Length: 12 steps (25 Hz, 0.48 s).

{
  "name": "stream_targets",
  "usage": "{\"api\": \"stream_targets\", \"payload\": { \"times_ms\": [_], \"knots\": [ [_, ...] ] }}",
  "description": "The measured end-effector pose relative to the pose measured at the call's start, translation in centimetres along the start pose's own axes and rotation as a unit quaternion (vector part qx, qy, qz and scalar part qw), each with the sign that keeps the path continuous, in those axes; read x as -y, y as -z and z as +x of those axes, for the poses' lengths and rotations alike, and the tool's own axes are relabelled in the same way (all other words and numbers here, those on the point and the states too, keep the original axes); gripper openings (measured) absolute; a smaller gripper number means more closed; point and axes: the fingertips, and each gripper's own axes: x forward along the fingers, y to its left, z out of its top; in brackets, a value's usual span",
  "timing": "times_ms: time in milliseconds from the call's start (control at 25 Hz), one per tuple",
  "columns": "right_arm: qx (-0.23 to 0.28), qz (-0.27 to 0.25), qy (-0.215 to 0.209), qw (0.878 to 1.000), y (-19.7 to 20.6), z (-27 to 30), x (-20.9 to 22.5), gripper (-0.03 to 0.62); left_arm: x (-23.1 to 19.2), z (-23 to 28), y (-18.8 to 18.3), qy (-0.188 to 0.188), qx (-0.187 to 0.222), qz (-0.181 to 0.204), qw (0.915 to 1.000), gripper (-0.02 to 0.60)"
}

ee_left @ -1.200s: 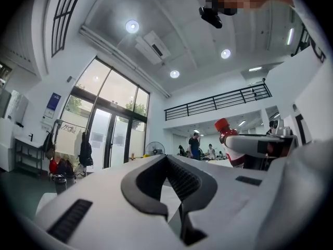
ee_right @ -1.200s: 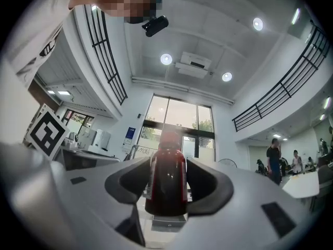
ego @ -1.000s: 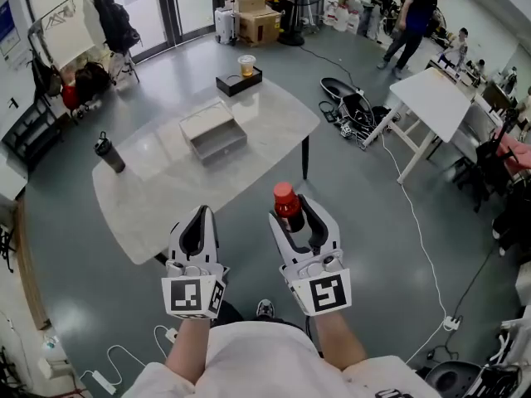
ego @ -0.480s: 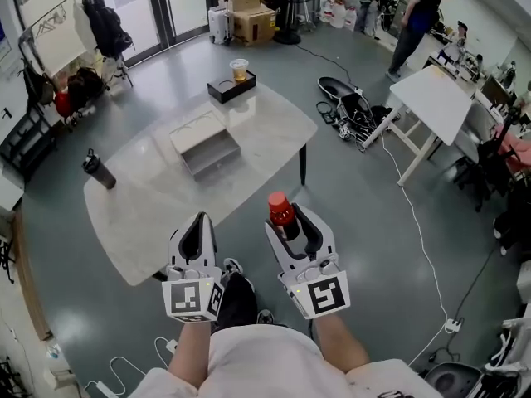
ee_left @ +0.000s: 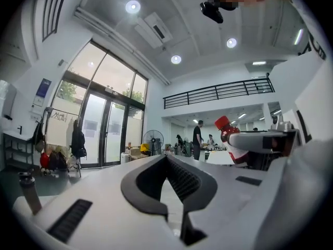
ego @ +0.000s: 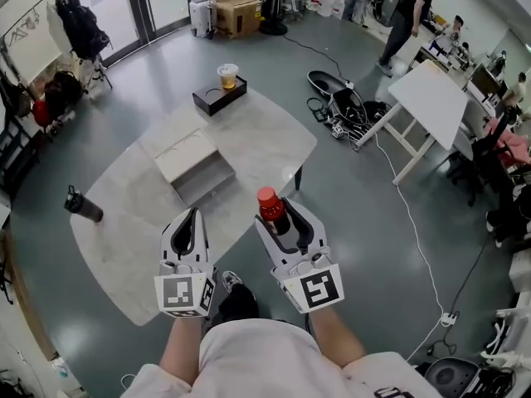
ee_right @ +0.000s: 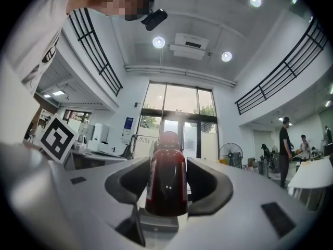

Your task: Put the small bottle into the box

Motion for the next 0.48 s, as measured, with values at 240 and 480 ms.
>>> {"api": "stream_targets", "payload": {
  "times_ms": [240, 480],
  "knots": [
    [-0.012, -0.002, 0.001, 1.000, 1.5, 8.6, 1.6, 0.232, -6.1, 6.8, 1.2, 0.015, -0.023, -0.008, 0.9996, 0.021],
    [-0.022, -0.005, -0.018, 1.000, 3.4, 15.3, 1.8, 0.232, -11.3, 10.9, 2.4, 0.016, -0.041, -0.012, 0.9989, 0.021]
  ]
}}
